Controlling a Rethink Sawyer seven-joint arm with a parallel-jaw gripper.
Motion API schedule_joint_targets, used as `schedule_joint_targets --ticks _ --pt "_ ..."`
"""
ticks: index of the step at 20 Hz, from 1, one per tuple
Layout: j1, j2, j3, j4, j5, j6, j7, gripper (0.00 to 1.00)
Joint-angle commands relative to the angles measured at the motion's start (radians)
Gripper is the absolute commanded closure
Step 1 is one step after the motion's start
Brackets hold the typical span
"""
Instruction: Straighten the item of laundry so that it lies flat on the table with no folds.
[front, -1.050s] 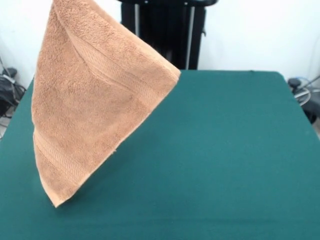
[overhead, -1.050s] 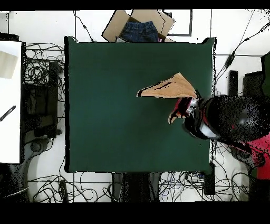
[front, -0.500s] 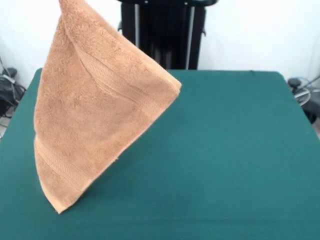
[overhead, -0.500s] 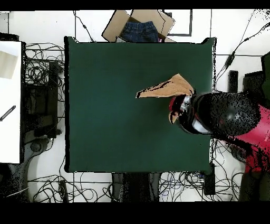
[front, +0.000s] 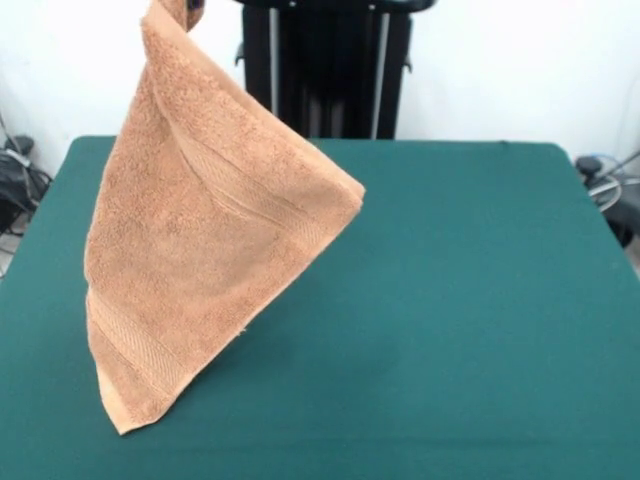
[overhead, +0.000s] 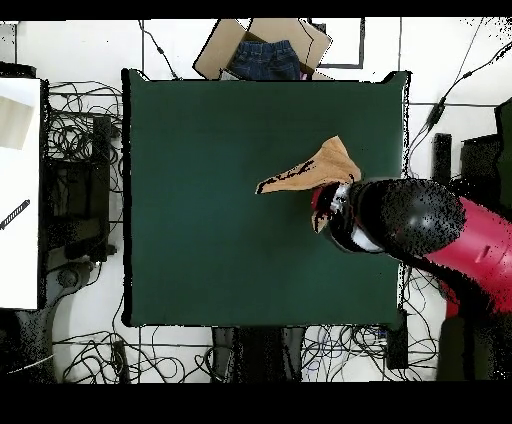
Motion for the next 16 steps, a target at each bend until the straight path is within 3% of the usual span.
schedule_joint_targets --ticks 1,16 --pt "0.043 0.037 0.040 0.136 -0.049 -0.101 -0.022 1.00" --pt "0.108 0.109 0.020 0.135 -0.053 -0.192 0.064 1.00"
